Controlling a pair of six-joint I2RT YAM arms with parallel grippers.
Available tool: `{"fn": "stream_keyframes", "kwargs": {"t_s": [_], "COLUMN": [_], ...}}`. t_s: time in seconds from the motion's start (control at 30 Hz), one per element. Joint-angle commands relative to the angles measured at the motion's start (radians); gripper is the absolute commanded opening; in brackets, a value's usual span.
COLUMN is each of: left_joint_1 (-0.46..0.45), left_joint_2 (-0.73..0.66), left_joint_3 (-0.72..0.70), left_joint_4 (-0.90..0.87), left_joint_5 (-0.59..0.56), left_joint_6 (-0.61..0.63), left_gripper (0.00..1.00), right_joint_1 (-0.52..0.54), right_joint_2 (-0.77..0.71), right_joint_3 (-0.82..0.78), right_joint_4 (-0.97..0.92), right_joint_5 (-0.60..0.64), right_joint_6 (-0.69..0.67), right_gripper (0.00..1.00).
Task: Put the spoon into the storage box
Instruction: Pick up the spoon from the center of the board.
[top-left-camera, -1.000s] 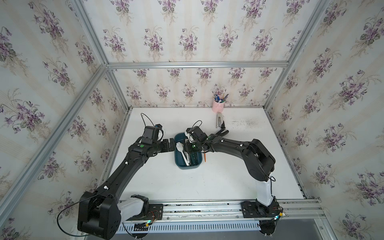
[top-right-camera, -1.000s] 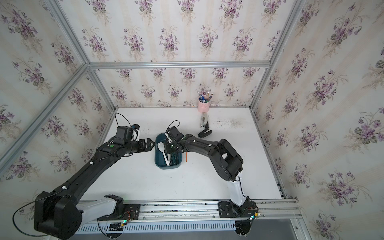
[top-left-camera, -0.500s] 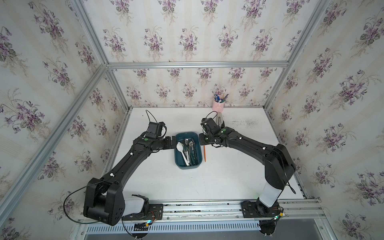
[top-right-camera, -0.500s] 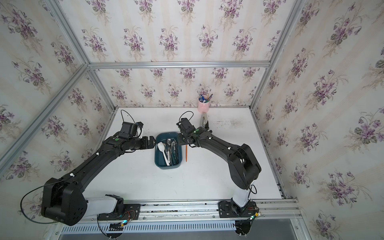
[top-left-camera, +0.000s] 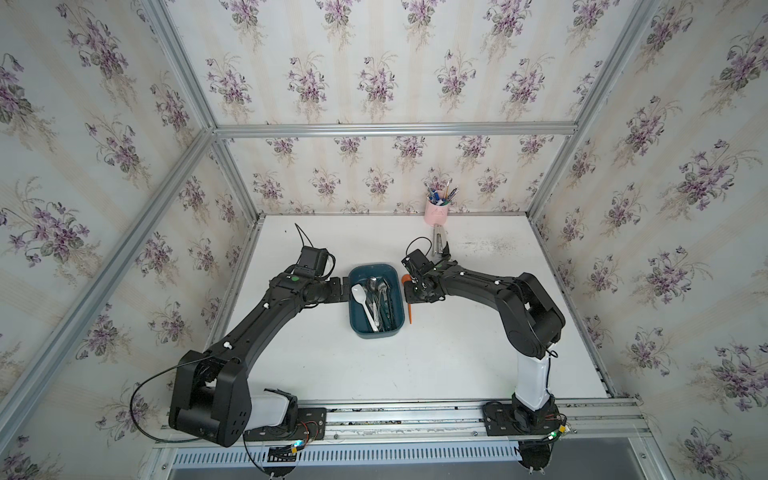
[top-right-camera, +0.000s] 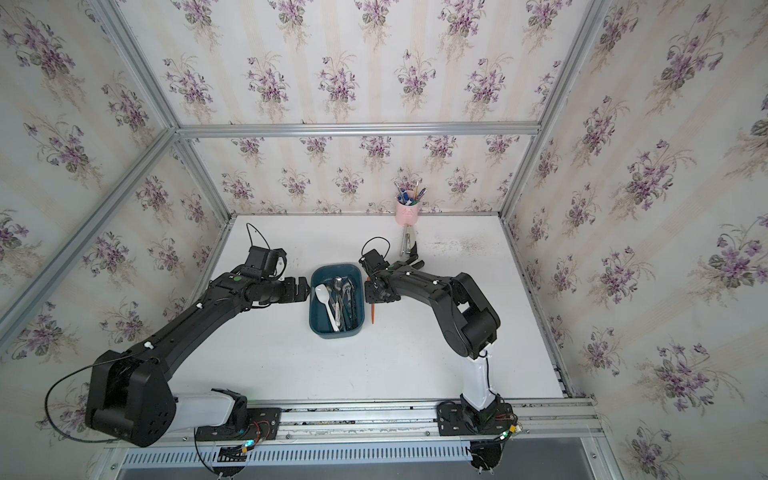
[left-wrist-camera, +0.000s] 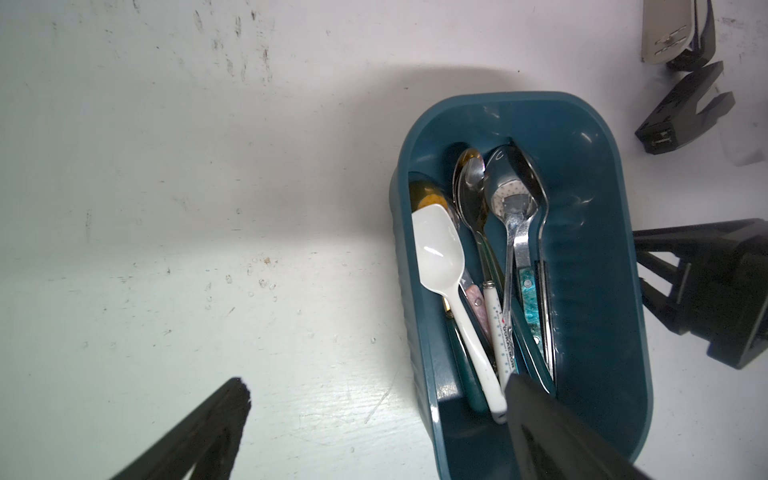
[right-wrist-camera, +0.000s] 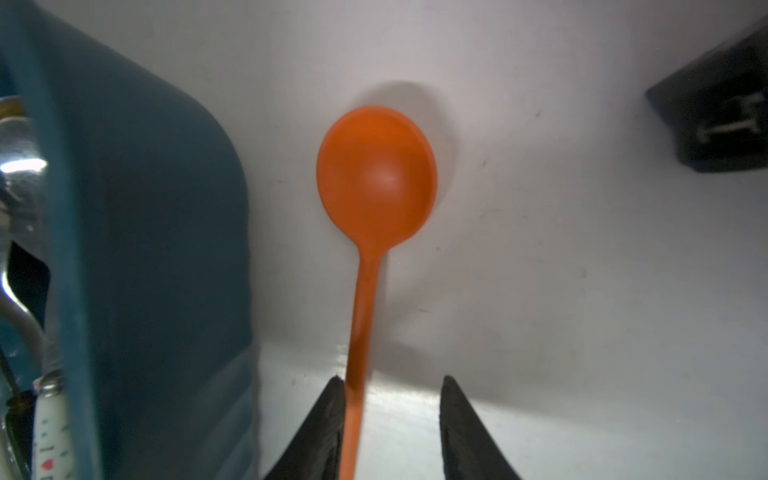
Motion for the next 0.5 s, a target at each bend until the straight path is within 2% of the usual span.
{"fn": "stream_keyframes", "kwargs": {"t_s": [0.0, 0.23, 0.47], "left_joint_1": [0.0, 0.001, 0.0], "left_joint_2": [-0.013, -0.011, -0.005], "left_joint_3": [-0.004, 0.0, 0.005], "left_joint_4": [-0.009, -0.013, -0.012], "left_joint_5": [-0.022, -0.021, -0.023], "left_joint_6": [-0.001, -0.001, -0.002], "left_gripper": [1.0, 1.0, 0.99], "right_joint_1": [-0.002, -0.002, -0.002], "right_joint_2": [0.022, 0.072, 0.098], "right_joint_3": [0.014, 0.061, 0.078], "right_joint_4": [0.02, 0.015, -0.021], "right_joint_5": [0.004, 0.016, 0.068], "right_joint_6": [-0.007, -0.026, -0.046], "right_gripper": [0.4, 0.39, 0.34]}}
